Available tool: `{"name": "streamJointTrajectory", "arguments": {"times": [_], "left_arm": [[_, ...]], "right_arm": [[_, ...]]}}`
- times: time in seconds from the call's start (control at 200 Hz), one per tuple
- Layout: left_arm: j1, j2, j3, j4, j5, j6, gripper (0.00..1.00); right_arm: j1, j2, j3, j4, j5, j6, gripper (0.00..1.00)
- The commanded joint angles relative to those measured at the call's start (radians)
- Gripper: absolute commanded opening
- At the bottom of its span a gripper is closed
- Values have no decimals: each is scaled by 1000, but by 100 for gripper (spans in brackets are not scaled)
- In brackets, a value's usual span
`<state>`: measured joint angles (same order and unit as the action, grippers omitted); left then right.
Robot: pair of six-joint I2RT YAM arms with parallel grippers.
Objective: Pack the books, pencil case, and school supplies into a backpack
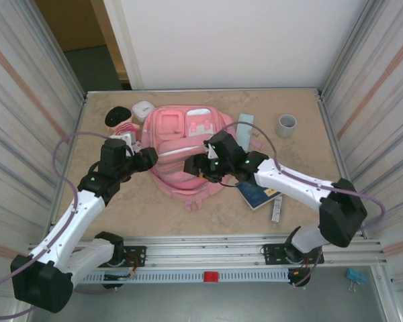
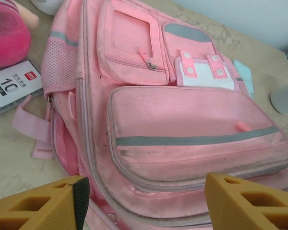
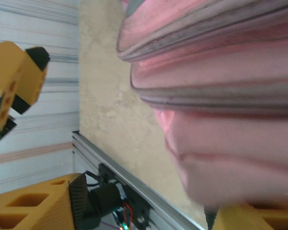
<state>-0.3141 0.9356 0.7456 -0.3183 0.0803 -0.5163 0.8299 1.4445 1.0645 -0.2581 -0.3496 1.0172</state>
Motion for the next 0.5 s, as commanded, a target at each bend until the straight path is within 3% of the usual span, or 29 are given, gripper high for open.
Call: {"name": "streamJointTrajectory", "arguments": {"times": [0.0, 0.19, 0.341, 0.496], "left_arm": [[-22, -5, 4, -19, 39, -32, 65], [-114, 41, 75, -14, 40, -6, 65], [-242, 186, 187, 25, 56, 53, 64], [-390, 422, 337, 71, 88, 125, 59]], "right_arm": [[-13, -114, -12, -231, 56, -9, 69], [-156, -298, -18, -493, 24, -80, 73], [-414, -447, -64, -596, -75, -150, 74], [-646, -569, -185, -567, -209, -139, 73]]}}
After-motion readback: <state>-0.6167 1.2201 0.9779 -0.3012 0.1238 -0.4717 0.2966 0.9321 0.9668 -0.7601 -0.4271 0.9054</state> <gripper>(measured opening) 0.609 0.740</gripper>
